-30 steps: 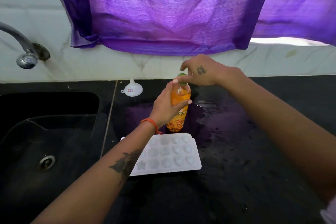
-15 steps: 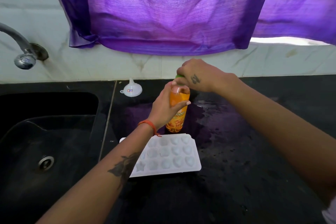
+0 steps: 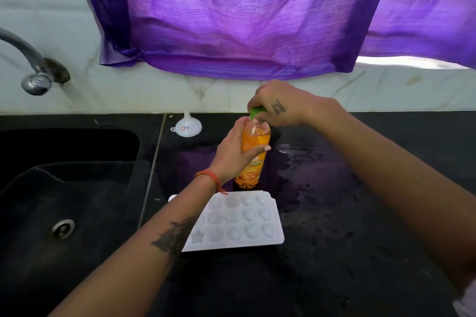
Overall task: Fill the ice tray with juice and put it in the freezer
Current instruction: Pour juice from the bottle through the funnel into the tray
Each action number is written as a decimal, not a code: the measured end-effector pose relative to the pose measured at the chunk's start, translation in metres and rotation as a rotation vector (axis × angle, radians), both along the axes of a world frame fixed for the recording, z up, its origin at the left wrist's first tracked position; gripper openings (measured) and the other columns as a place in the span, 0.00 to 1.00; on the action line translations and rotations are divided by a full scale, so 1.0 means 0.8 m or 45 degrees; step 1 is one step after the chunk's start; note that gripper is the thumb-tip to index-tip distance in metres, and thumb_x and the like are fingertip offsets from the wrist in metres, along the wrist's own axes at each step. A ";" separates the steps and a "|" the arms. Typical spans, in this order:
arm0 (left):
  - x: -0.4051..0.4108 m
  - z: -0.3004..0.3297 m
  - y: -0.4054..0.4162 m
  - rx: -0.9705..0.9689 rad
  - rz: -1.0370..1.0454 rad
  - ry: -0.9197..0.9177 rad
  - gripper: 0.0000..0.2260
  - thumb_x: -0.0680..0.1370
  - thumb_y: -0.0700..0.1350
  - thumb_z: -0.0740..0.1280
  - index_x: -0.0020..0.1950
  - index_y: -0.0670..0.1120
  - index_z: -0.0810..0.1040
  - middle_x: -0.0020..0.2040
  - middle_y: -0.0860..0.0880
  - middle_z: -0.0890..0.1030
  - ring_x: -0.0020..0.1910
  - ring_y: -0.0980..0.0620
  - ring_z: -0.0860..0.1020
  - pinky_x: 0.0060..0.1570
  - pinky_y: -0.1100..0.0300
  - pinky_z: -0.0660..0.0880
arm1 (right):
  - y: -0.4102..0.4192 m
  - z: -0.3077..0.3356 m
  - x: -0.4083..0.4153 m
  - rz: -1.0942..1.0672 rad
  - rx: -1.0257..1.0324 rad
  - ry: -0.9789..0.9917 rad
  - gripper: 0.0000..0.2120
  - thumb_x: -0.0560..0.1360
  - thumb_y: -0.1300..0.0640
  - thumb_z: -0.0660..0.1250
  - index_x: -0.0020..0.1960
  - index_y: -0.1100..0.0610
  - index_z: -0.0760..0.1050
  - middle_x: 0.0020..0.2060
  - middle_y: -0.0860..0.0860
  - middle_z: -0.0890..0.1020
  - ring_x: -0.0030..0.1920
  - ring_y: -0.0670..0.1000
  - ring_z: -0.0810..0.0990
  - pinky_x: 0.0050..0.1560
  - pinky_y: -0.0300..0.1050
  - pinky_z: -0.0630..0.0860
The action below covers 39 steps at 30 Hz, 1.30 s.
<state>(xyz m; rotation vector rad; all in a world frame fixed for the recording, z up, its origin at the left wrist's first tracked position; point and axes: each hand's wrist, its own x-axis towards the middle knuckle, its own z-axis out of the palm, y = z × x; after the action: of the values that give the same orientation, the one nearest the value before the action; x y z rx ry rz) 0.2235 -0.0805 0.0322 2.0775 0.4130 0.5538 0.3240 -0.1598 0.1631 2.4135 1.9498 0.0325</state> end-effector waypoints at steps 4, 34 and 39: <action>-0.001 -0.002 0.002 -0.007 0.003 0.009 0.32 0.71 0.56 0.71 0.70 0.51 0.60 0.65 0.48 0.73 0.59 0.49 0.75 0.56 0.51 0.75 | -0.003 0.014 0.005 0.040 -0.035 0.247 0.18 0.75 0.55 0.67 0.65 0.55 0.74 0.58 0.51 0.79 0.54 0.50 0.78 0.49 0.38 0.71; -0.007 0.007 0.001 -0.031 -0.058 0.011 0.32 0.71 0.54 0.71 0.70 0.51 0.60 0.66 0.48 0.72 0.60 0.49 0.74 0.57 0.48 0.75 | 0.002 0.023 -0.001 -0.124 -0.131 0.160 0.33 0.70 0.42 0.70 0.71 0.51 0.66 0.64 0.56 0.75 0.60 0.56 0.76 0.58 0.48 0.73; -0.006 0.012 0.002 -0.070 -0.070 0.067 0.34 0.71 0.53 0.72 0.71 0.50 0.58 0.66 0.46 0.71 0.61 0.46 0.74 0.58 0.45 0.75 | 0.006 0.026 -0.008 -0.040 -0.114 0.071 0.14 0.75 0.54 0.68 0.59 0.57 0.78 0.54 0.55 0.81 0.47 0.51 0.77 0.51 0.45 0.76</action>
<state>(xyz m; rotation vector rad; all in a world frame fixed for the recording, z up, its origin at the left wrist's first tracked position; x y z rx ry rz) 0.2188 -0.0790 0.0417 2.0477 0.3958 0.4511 0.3175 -0.1546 0.1837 2.4127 1.8918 -0.1218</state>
